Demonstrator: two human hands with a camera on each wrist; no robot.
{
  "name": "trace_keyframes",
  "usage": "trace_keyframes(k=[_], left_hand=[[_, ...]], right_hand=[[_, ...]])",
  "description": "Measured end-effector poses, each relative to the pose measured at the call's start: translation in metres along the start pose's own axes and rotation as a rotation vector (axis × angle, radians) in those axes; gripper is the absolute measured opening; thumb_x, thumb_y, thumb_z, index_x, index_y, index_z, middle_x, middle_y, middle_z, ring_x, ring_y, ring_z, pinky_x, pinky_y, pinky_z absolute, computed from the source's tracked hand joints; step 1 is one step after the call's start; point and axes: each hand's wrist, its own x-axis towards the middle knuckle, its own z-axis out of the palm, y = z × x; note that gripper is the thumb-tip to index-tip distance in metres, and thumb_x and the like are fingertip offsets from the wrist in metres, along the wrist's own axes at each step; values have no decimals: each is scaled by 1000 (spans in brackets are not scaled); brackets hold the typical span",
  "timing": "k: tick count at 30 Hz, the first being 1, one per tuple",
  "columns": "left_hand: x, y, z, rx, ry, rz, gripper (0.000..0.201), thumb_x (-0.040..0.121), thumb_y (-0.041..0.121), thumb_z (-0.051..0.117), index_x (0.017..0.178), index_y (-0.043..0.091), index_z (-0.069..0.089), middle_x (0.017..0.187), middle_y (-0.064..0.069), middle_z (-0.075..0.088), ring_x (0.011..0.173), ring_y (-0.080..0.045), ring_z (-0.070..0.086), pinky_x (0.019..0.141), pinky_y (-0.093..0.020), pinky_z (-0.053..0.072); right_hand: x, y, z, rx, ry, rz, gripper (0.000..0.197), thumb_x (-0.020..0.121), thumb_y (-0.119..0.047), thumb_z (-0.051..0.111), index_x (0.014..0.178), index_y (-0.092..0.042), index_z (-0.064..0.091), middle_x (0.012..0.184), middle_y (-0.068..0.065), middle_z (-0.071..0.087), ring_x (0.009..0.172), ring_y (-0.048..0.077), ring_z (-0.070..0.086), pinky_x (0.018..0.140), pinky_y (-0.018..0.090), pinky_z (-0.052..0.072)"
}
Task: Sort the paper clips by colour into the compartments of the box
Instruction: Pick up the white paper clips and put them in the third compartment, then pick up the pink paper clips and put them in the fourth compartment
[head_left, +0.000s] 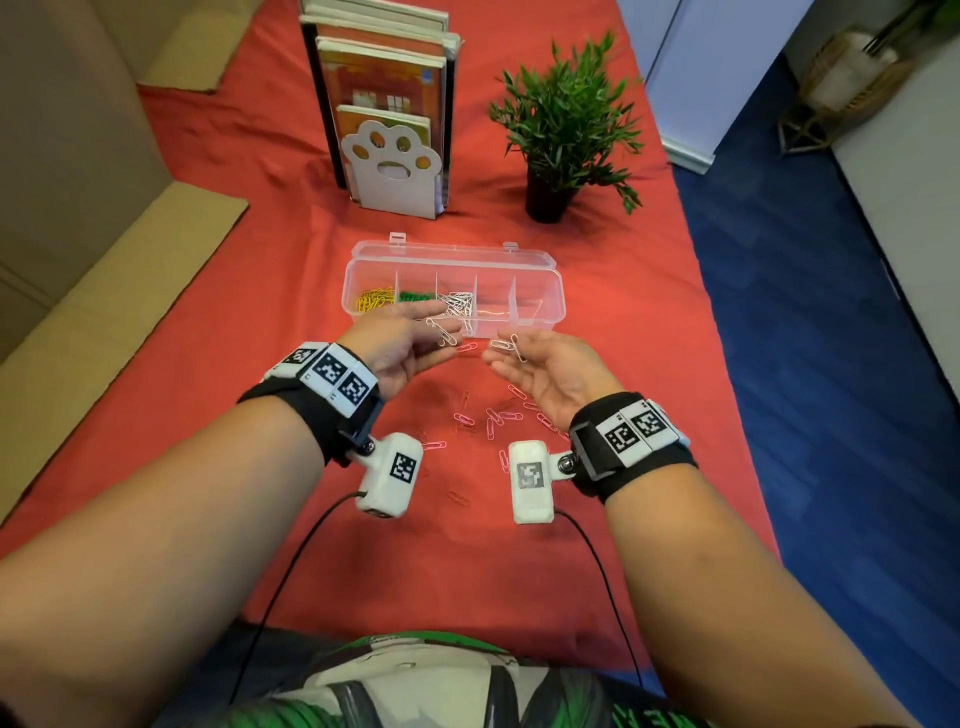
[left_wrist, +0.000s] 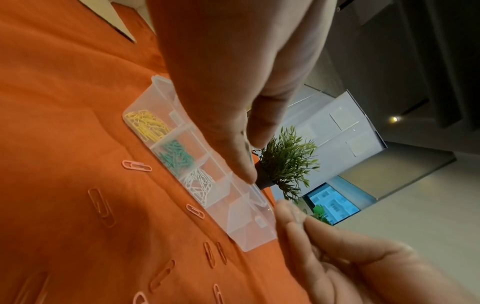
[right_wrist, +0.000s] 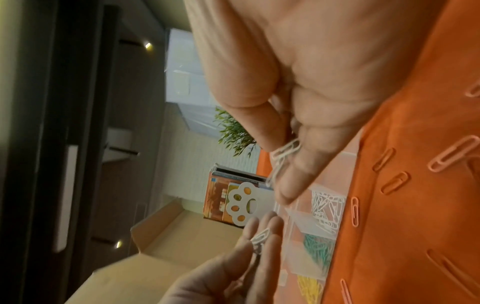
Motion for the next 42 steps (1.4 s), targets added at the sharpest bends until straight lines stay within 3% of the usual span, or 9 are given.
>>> trace_keyframes(k=[5, 9, 12, 16, 18, 23, 31, 37, 42], left_hand=[[12, 11, 9, 72, 132, 31, 26, 85, -11, 48, 97, 10, 58, 94, -10, 67, 68, -15, 69, 51, -21, 57], [29, 31, 17, 134, 215, 93, 34, 84, -10, 41, 108, 9, 57, 78, -3, 58, 57, -8, 54, 56, -23, 53], [32, 37, 19, 141, 210, 132, 35, 86, -9, 37, 109, 11, 54, 75, -1, 51, 57, -8, 44, 52, -18, 38], [28, 31, 9, 231, 242, 183, 39, 86, -9, 40, 113, 14, 56, 84, 2, 57, 66, -6, 49, 52, -16, 40], [23, 19, -2, 306, 294, 217, 35, 85, -8, 46, 110, 13, 58, 90, 0, 60, 68, -8, 53, 55, -19, 43], [-2, -34, -34, 629, 291, 284, 21, 81, -2, 61, 77, 18, 64, 57, 7, 61, 44, 2, 52, 51, -15, 46], [-38, -84, -32, 1249, 170, 268, 19, 79, 18, 67, 98, 17, 73, 99, -5, 74, 96, -20, 66, 85, -22, 45], [-30, -99, -20, 1541, 26, 394, 23, 82, 17, 61, 103, 18, 70, 105, -10, 67, 101, -29, 61, 90, -33, 48], [-25, -108, -24, 1722, -3, 407, 22, 83, 7, 49, 98, 15, 63, 98, -11, 60, 90, -34, 61, 78, -40, 51]], right_hand=[[13, -10, 4, -327, 174, -143, 28, 89, 14, 41, 105, 5, 63, 83, 12, 62, 69, 15, 62, 65, 19, 56], [31, -25, 22, -553, 282, -305, 30, 88, 12, 44, 107, 3, 64, 79, 6, 63, 68, 13, 62, 68, 20, 57], [49, -30, 46, -788, 313, -434, 35, 80, 3, 46, 105, -3, 69, 97, 12, 70, 89, 26, 68, 86, 40, 56], [58, -32, 64, -1250, 162, -339, 42, 88, -4, 42, 128, -5, 55, 125, 13, 60, 117, 27, 54, 100, 34, 43], [57, -33, 60, -1231, 165, -339, 48, 87, 1, 40, 133, -6, 50, 137, 14, 53, 125, 29, 50, 106, 37, 40], [34, -18, 29, -1180, 162, -384, 30, 88, 0, 46, 109, -8, 67, 112, 10, 68, 93, 16, 58, 90, 27, 47], [-21, 32, -32, -1503, 193, -160, 18, 88, -12, 51, 89, -11, 68, 97, 9, 71, 94, 24, 63, 78, 22, 43], [-31, 86, -32, -1652, 164, -218, 23, 88, -20, 56, 102, -3, 60, 107, 17, 59, 102, 32, 58, 85, 33, 48], [-38, 103, -20, -1830, 125, -345, 37, 81, 8, 44, 117, 0, 45, 116, 19, 50, 109, 36, 49, 89, 43, 47]])
